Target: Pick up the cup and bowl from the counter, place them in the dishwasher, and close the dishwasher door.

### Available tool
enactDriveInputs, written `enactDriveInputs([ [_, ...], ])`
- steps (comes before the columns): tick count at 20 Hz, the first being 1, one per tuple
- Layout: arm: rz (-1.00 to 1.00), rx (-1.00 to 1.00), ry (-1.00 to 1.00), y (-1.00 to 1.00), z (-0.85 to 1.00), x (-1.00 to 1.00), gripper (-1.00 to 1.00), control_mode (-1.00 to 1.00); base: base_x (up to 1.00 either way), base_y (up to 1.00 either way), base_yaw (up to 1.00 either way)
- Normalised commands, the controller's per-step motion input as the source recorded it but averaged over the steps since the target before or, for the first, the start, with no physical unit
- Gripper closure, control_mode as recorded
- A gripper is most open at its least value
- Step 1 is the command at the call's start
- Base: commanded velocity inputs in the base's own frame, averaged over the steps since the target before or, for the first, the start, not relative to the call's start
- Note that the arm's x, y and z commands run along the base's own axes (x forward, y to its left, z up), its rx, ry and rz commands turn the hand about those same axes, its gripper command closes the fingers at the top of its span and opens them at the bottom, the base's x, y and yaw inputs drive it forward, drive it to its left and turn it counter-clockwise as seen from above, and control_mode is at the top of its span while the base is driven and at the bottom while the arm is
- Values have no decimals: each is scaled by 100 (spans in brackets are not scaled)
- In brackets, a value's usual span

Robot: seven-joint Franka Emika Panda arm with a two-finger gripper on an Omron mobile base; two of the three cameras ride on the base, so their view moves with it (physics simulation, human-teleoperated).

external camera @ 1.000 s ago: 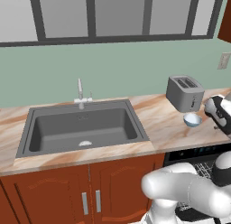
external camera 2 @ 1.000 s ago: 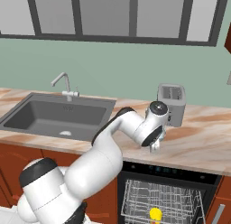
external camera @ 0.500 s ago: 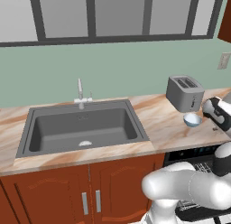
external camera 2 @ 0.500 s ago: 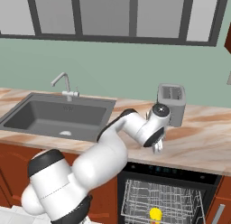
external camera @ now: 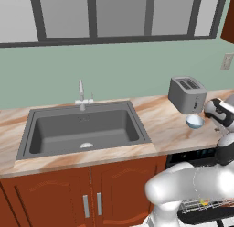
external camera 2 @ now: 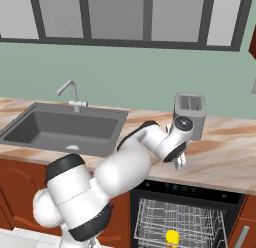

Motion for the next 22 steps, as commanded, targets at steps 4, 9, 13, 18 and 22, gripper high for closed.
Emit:
enactDriveInputs([
  [4,6,0,0,-13,-17,41,-100,-100,0,0,0],
  [9,7,0,0,-7,-28,33,-100,-100,0,0,0],
  [13,7,0,0,-9,-34,28,-100,-100,0,0,0],
  [18,7,0,0,-12,-31,32,-100,-100,0,0,0],
  [22,7,0,0,-10,-27,30,-100,-100,0,0,0],
])
